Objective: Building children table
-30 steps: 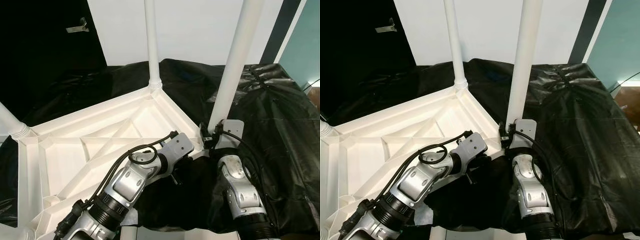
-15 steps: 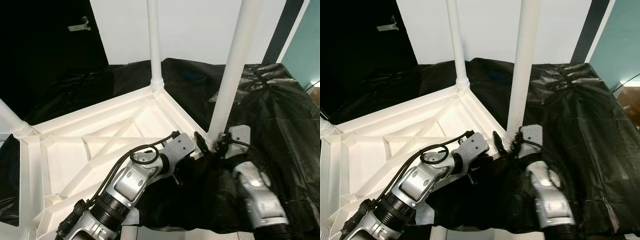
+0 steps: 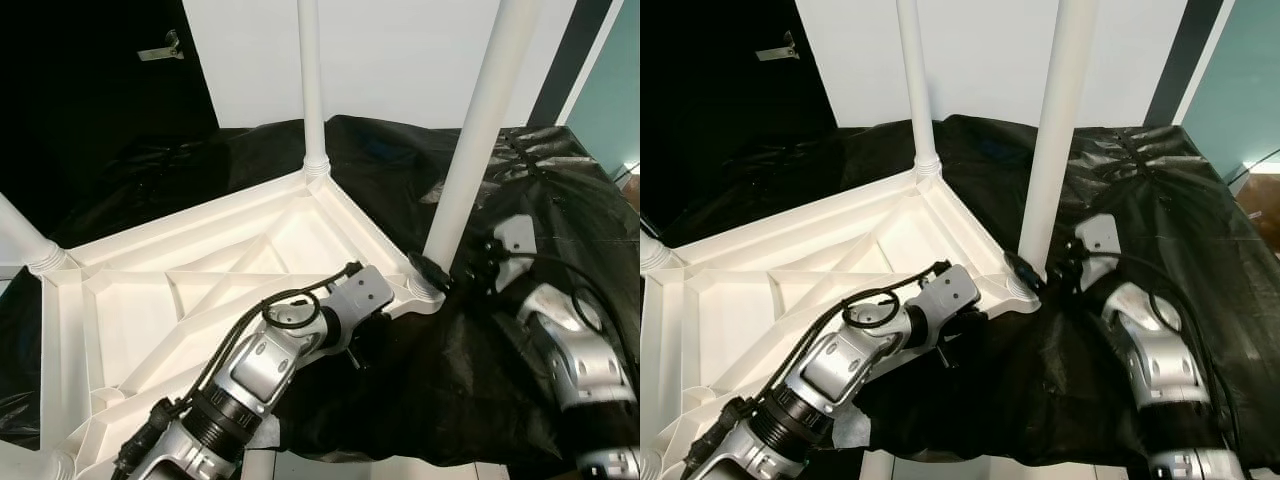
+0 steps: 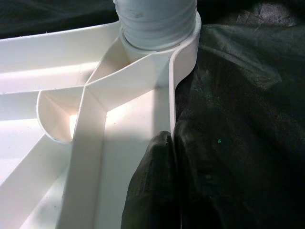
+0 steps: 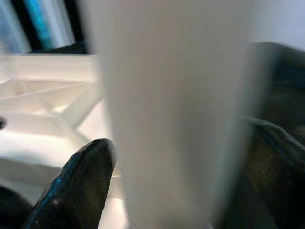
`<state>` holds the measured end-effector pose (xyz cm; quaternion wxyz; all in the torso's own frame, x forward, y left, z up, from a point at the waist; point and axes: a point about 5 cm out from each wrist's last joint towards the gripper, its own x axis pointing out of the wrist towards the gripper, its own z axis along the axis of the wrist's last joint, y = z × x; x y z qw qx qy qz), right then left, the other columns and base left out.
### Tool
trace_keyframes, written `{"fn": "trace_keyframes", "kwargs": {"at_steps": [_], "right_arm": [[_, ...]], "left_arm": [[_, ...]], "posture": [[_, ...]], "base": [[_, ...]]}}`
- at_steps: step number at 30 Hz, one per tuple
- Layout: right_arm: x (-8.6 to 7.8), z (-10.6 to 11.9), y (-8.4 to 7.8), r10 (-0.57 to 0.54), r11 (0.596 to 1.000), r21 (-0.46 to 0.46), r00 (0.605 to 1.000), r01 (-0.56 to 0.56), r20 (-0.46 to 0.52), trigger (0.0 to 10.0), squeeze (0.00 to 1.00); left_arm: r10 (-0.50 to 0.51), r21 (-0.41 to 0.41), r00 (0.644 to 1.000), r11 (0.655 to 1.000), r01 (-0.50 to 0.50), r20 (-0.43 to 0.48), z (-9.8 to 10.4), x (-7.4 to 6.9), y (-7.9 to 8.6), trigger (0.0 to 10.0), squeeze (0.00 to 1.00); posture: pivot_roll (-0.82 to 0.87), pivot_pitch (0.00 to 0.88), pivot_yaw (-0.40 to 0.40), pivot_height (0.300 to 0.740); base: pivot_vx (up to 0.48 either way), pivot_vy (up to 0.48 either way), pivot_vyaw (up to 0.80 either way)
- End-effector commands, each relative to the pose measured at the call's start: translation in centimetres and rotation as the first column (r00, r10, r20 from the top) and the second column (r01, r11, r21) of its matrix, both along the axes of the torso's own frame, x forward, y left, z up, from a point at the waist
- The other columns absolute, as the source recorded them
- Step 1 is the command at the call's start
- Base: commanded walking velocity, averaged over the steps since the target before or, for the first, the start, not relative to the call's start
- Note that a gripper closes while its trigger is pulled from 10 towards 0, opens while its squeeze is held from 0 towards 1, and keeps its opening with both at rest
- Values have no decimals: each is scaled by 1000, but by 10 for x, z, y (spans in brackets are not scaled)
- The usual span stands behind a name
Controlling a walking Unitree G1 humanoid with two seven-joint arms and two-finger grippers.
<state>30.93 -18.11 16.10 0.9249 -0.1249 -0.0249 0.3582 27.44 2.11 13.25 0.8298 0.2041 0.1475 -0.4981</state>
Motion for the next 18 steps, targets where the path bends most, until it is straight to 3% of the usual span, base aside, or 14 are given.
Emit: {"fn": "trace_keyframes", "kwargs": {"at_steps": [1, 4, 5, 10, 18], "right_arm": [[5, -6, 10, 83, 996, -33, 996, -84, -37, 9647, 0], [6, -6, 11, 90, 995, -31, 995, -91, -41, 9647, 0], [8, -5, 11, 95, 995, -27, 995, -96, -43, 0, 0], [8, -7, 7, 108, 994, -20, 992, -109, -62, 0, 0], [5, -17, -4, 33, 999, 9, 994, -32, -100, 0, 0]], "left_arm": [[24, 9, 1000, 1000, -24, 21, 1, 4, 3, 10000, 0], [24, 9, 999, 1000, -25, 22, 1, 4, 3, 10000, 0], [26, 7, 999, 1000, -26, 24, 1, 5, 2, 10000, 0], [42, -3, 999, 999, -42, 27, 3, 6, 1, 10000, 0], [52, -7, 998, 999, -52, 29, 3, 7, 2, 10000, 0]], "posture": [[-62, 0, 13, 740], [-62, 0, 13, 740], [-55, 0, -1, 740], [-53, 0, -11, 740], [-72, 0, -10, 740]], "base": [[0, 0, 0], [0, 0, 0], [0, 0, 0], [0, 0, 0], [0, 0, 0]]}}
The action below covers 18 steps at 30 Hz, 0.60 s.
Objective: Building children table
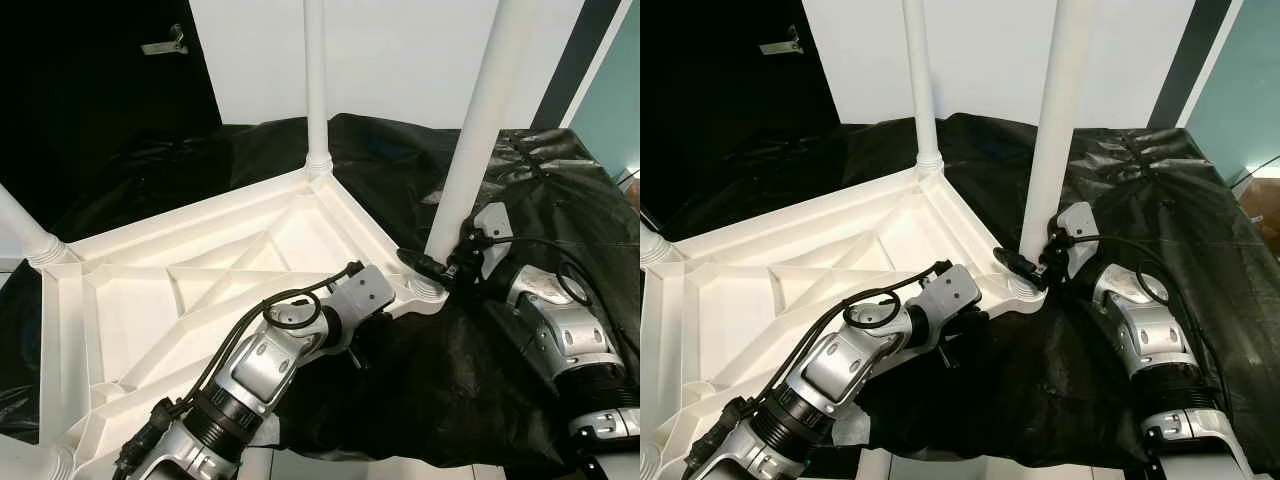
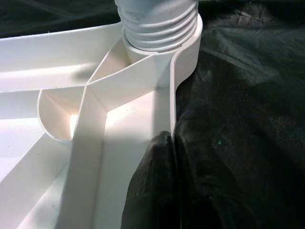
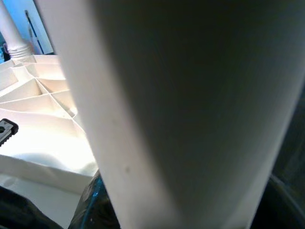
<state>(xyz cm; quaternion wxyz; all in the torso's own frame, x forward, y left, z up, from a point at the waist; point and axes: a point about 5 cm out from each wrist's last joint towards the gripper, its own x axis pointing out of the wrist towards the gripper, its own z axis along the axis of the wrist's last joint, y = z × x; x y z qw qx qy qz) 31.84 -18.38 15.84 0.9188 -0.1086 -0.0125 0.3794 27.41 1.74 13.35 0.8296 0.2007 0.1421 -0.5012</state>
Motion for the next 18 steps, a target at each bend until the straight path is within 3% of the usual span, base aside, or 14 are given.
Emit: {"fn": "trace_keyframes", "kwargs": {"at_steps": [1, 2, 7, 10, 13, 15, 16, 17, 18], "right_arm": [[-4, -16, -1, -81, 997, -9, 995, 81, -53, 2431, 0], [-4, -17, 1, -108, 994, 1, 993, 108, -55, 10000, 0], [-5, -20, 6, -186, 982, 15, 981, 187, -58, 10000, 0], [-8, -28, 16, -339, 939, 40, 939, 341, -61, 10000, 0], [-9, -30, 19, -385, 921, 40, 921, 388, -62, 10000, 0], [-12, -37, 28, -525, 843, 76, 844, 533, -105, 10000, 0], [-12, -37, 28, -525, 843, 76, 844, 533, -105, 10000, 0], [-14, -39, 31, -567, 813, 83, 816, 577, -115, 10000, 0], [-16, -41, 36, -631, 760, 96, 765, 643, -126, 10000, 0]], "left_arm": [[58, 3, 998, 998, -58, 27, 3, 9, 5, 10000, 0], [57, 2, 998, 998, -57, 28, 4, 9, 5, 10000, 0], [57, 2, 998, 998, -57, 30, 4, 10, 5, 10000, 0], [60, 4, 998, 998, -60, 30, 4, 10, 6, 10000, 0], [60, 5, 998, 998, -61, 28, 4, 10, 7, 10000, 0], [60, 7, 998, 998, -61, 25, 3, 9, 8, 10000, 0], [60, 7, 998, 998, -61, 25, 3, 9, 8, 10000, 0], [60, 8, 998, 998, -60, 24, 3, 9, 8, 10000, 0], [60, 10, 998, 998, -60, 23, 3, 9, 9, 10000, 0]], "posture": [[-76, 0, -8, 740], [-76, 0, -8, 740], [-79, 0, -4, 740], [-80, 0, 2, 740], [-80, 0, 4, 740], [-75, 0, 6, 740], [-75, 0, 6, 740], [-75, 0, 6, 740], [-77, 0, 10, 740]], "base": [[0, 0, 0], [0, 0, 0], [0, 0, 0], [0, 0, 0], [0, 0, 0], [0, 0, 0], [0, 0, 0], [0, 0, 0], [0, 0, 0]]}}
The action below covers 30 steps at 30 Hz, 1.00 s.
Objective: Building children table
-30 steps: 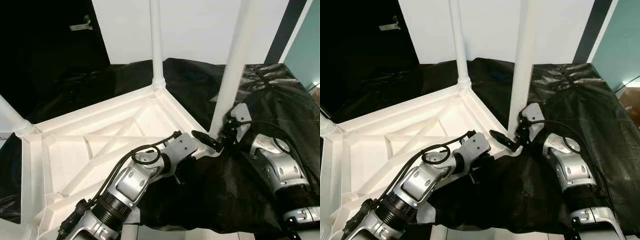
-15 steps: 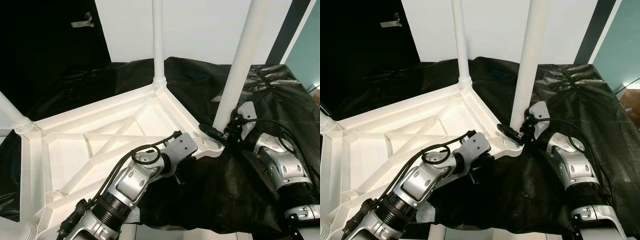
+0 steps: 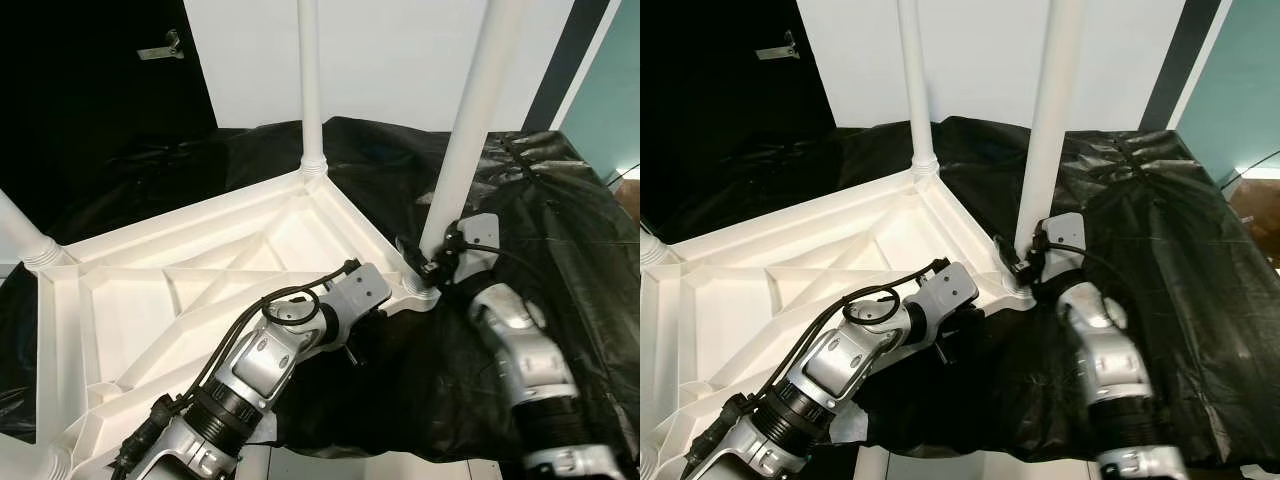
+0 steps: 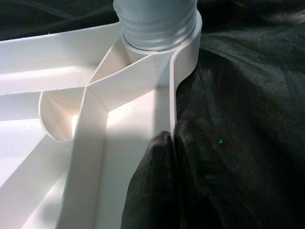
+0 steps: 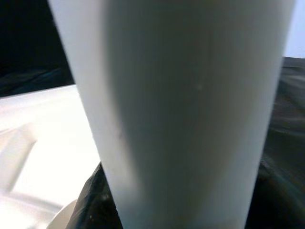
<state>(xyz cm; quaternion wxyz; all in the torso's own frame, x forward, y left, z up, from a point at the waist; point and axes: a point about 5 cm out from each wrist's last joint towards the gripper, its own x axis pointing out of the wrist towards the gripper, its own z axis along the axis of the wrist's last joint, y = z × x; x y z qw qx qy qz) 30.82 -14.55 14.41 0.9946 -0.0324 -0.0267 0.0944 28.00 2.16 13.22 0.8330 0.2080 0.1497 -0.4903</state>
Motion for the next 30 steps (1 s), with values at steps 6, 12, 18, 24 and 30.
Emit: {"fn": "trace_keyframes", "kwargs": {"at_steps": [6, 12, 18, 24, 30], "right_arm": [[-13, -33, 14, -255, 965, 21, 956, 261, -148, 10000, 0], [-15, -21, 19, -217, 975, 38, 972, 221, -88, 10000, 0], [-15, -13, 21, -177, 981, 79, 983, 180, -46, 10000, 0], [-18, -8, 18, -147, 987, 64, 989, 147, -15, 10000, 1000], [-24, -3, -3, -58, 997, 46, 998, 57, 23, 10000, 1000]], "left_arm": [[34, -7, 999, 999, -34, 21, 4, 3, 4, 10000, 0], [21, -3, 1000, 1000, -20, 24, 5, 4, 3, 10000, 0], [18, -2, 999, 1000, -18, 26, 6, 5, 3, 10000, 0], [18, 1, 999, 1000, -18, 27, 6, 5, 5, 10000, 0], [21, 4, 999, 1000, -21, 30, 7, 6, 8, 10000, 0]], "posture": [[-81, 0, 22, 740], [-84, 0, 33, 740], [-81, 0, 34, 740], [-75, 0, 31, 740], [-76, 0, 36, 740]], "base": [[0, 0, 0], [0, 0, 0], [0, 0, 0], [0, 0, 0], [0, 0, 0]]}}
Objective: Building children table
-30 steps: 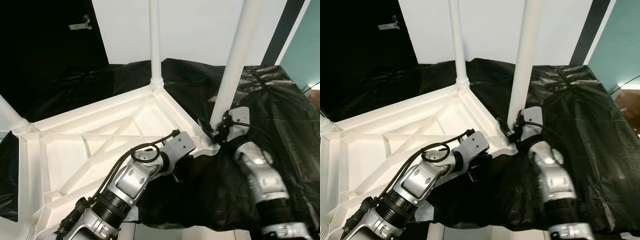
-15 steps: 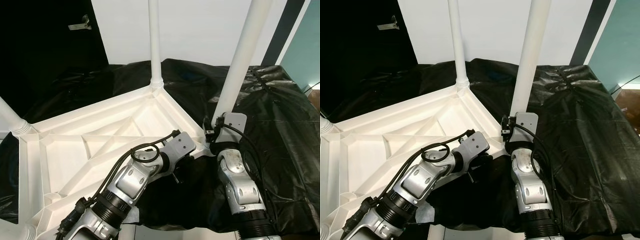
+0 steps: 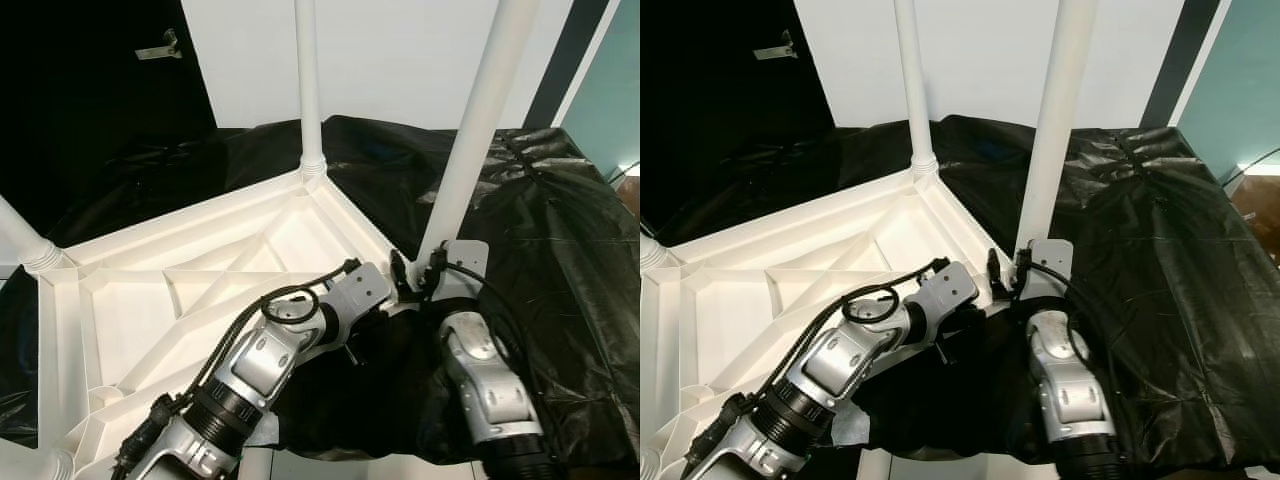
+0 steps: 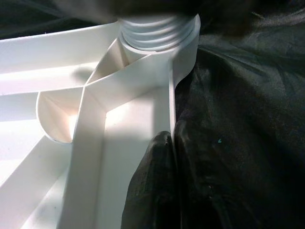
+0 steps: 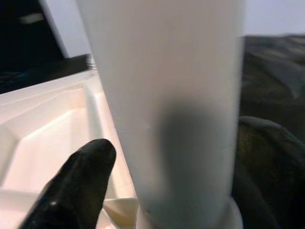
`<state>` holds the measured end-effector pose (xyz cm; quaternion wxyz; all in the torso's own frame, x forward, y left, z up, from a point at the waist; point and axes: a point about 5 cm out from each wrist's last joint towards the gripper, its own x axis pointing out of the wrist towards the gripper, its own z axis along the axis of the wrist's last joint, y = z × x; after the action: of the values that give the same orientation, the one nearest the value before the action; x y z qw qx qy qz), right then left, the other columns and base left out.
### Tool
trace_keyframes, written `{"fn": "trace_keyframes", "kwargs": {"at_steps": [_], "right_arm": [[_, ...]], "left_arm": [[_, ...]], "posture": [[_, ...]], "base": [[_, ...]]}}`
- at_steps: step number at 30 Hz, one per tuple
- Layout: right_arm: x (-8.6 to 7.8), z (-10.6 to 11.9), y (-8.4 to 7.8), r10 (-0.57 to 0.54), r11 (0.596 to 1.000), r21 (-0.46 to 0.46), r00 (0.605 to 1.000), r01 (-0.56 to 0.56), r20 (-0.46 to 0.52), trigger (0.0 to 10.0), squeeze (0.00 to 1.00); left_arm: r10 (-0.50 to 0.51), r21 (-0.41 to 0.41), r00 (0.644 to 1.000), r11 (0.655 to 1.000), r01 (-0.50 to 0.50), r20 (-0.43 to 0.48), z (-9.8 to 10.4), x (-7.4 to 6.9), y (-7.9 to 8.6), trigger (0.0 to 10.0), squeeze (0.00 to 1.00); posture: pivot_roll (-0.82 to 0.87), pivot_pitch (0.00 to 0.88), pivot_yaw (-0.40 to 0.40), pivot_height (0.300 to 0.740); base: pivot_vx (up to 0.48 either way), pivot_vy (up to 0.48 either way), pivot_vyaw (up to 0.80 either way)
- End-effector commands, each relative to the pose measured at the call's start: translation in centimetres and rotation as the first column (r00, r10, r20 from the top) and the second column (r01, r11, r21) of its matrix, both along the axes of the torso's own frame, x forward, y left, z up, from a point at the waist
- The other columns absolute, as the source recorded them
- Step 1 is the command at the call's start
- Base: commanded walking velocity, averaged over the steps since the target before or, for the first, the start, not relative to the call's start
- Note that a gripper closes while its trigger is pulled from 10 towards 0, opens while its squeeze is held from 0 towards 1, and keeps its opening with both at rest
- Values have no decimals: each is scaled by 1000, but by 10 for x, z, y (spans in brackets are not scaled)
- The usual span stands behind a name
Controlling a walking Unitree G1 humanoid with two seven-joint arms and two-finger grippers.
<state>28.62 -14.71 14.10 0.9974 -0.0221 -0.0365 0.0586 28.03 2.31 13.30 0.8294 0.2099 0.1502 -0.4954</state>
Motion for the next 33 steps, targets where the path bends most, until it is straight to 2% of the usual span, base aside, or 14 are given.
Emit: {"fn": "trace_keyframes", "kwargs": {"at_steps": [1, 3, 4, 11, 14, 17, 20, 22, 25, 27, 28, 29, 30, 33], "right_arm": [[-2, 0, -1, 13, 1000, 20, 1000, -13, 5, 10000, 1000], [-4, 4, -7, 68, 998, 13, 997, -69, 25, 10000, 1000], [-6, 6, -16, 144, 990, 7, 989, -144, 27, 10000, 0], [-3, 12, -34, 276, 960, -50, 961, -275, 22, 10000, 0], [10, 16, -40, 381, 919, -103, 924, -380, -9, 10000, 0], [15, 18, -39, 422, 898, -125, 906, -422, -25, 10000, 0], [28, 21, -38, 505, 847, -149, 860, -510, -68, 10000, 0], [28, 21, -38, 505, 847, -149, 860, -510, -68, 10000, 0], [38, 19, -28, 591, 779, -171, 798, -603, -121, 10000, 0], [39, 19, -26, 607, 765, -173, 784, -620, -130, 10000, 0], [40, 18, -24, 618, 754, -176, 774, -633, -135, 2588, 0], [41, 18, -23, 623, 749, -178, 770, -639, -138, 2588, 0], [41, 16, -23, 625, 743, -186, 766, -642, -150, 0, 0], [42, 11, -26, 629, 738, -182, 760, -650, -166, 0, 0]], "left_arm": [[33, 0, 999, 999, -33, 32, 6, 5, 6, 10000, 0], [33, 2, 999, 999, -33, 33, 6, 6, 7, 10000, 0], [30, 4, 999, 1000, -30, 33, 6, 6, 7, 10000, 0], [21, 2, 999, 1000, -21, 33, 6, 6, 5, 10000, 0], [20, 3, 999, 1000, -20, 36, 6, 7, 5, 10000, 0], [19, 3, 999, 1000, -19, 37, 6, 6, 5, 10000, 0], [16, 4, 999, 1000, -16, 41, 6, 6, 4, 10000, 0], [16, 4, 999, 1000, -16, 41, 6, 6, 4, 10000, 0], [14, 2, 999, 1000, -15, 46, 7, 7, 2, 10000, 0], [13, 1, 999, 1000, -14, 47, 7, 7, 1, 10000, 0], [12, 0, 999, 1000, -12, 48, 8, 7, 0, 10000, 0], [11, -1, 999, 1000, -11, 49, 8, 6, 0, 10000, 0], [11, -1, 999, 1000, -11, 50, 8, 6, -1, 10000, 0], [14, -2, 999, 1000, -14, 51, 7, 6, -1, 10000, 0]], "posture": [[-76, 0, 36, 740], [-79, 0, 38, 740], [-86, 0, 42, 740], [-85, 0, 40, 740], [-77, 0, 37, 740], [-75, 0, 36, 740], [-69, 0, 31, 740], [-69, 0, 31, 740], [-66, 0, 25, 740], [-66, 0, 25, 740], [-66, 0, 25, 740], [-60, 0, 17, 740], [-56, 0, 12, 740], [-55, 0, 8, 740]], "base": [[0, 0, 0], [0, 0, 0], [0, 0, 0], [0, 0, 0], [0, 0, 0], [0, 0, 0], [0, 0, 0], [0, 0, 0], [0, 0, 0], [0, 0, 0], [0, 0, 0], [0, 0, 0], [0, 0, 0], [0, 0, 0]]}}
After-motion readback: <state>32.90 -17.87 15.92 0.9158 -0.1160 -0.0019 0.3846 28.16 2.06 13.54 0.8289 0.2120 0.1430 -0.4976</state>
